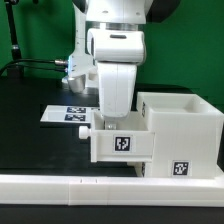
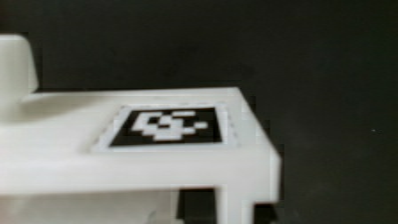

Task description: Assemble drawer

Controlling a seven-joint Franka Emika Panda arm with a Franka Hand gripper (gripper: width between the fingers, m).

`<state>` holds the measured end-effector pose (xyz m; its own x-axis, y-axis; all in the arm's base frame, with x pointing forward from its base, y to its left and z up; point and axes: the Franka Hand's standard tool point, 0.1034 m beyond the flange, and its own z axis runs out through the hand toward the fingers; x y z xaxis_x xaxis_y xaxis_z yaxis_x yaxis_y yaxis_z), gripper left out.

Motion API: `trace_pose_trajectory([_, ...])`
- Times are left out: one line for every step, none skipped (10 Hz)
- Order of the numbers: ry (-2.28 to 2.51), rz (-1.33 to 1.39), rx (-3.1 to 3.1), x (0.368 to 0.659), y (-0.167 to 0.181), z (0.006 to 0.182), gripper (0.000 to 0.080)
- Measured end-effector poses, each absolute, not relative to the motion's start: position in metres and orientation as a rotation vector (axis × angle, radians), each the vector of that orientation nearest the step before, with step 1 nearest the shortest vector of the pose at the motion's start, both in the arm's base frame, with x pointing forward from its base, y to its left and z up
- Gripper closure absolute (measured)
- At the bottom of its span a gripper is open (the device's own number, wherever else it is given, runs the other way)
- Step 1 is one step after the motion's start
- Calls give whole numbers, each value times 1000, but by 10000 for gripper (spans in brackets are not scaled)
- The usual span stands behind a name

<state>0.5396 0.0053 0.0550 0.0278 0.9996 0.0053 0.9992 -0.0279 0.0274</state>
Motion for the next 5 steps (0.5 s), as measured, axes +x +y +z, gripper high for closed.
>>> trace_pose_trajectory([2193, 37, 2226, 539, 5, 55, 757])
trace_pose_trajectory([2205, 39, 2212, 538, 5, 54, 757])
trace_pose_trajectory([2217, 35, 2199, 536, 6, 54, 757])
trace_pose_trajectory([2225, 32, 2184, 536, 6, 54, 757])
trace_pose_trajectory([2225, 33, 2182, 536, 6, 54, 757])
